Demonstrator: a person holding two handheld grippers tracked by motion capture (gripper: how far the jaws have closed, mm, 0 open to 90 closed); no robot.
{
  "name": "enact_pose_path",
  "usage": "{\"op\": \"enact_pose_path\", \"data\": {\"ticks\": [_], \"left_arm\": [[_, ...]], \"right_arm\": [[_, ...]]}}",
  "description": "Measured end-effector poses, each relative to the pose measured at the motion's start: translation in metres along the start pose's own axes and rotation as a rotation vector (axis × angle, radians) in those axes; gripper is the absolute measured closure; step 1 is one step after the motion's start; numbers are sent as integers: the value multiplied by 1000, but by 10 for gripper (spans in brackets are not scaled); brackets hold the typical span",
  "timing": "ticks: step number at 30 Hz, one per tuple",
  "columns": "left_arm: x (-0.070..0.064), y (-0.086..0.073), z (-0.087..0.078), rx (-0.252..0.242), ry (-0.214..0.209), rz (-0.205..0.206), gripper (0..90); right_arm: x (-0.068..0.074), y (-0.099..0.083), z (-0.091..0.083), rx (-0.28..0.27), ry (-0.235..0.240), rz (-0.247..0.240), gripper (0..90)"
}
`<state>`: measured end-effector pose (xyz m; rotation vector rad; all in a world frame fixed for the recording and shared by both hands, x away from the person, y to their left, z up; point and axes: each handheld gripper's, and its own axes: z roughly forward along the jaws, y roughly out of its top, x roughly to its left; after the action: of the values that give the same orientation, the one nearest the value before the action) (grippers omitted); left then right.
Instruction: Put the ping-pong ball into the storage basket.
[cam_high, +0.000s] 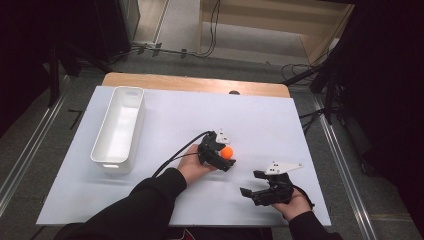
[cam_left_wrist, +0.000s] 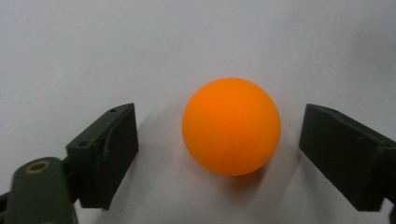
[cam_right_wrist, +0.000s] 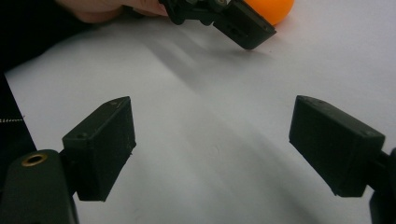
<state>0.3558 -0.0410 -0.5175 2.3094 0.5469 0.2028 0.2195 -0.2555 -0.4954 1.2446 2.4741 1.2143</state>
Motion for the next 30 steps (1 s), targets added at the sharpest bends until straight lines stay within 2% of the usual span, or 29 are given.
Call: {"op": "enact_pose_path", "data": {"ticks": [5, 8, 11, 13, 23, 25, 27, 29, 30], "left_arm": [[-4, 0, 1, 1, 28, 18, 150], [-4, 0, 1, 2, 29, 20, 165], [-5, -1, 0, -18, 25, 27, 237], [-5, -1, -1, -11, 21, 47, 269], [-6, -1, -2, -22, 20, 36, 344], [-5, -2, -2, -26, 25, 34, 383], [-7, -2, -3, -29, 25, 38, 476], [-9, -2, -3, -29, 28, 60, 503], [-10, -3, -3, -31, 28, 54, 503]], "right_arm": [[-1, 0, 0, -3, 1, 2, 131], [-1, 0, 0, 0, 4, 2, 132], [-1, -1, 1, 11, 4, 0, 132], [0, -1, 1, 11, 4, 5, 132], [0, -1, 2, 23, 28, 15, 131], [-1, -1, 2, 22, 26, 13, 131], [0, -2, 3, 26, 31, 13, 131], [0, -2, 4, 31, 28, 5, 132], [0, -2, 4, 31, 28, 5, 132]]}}
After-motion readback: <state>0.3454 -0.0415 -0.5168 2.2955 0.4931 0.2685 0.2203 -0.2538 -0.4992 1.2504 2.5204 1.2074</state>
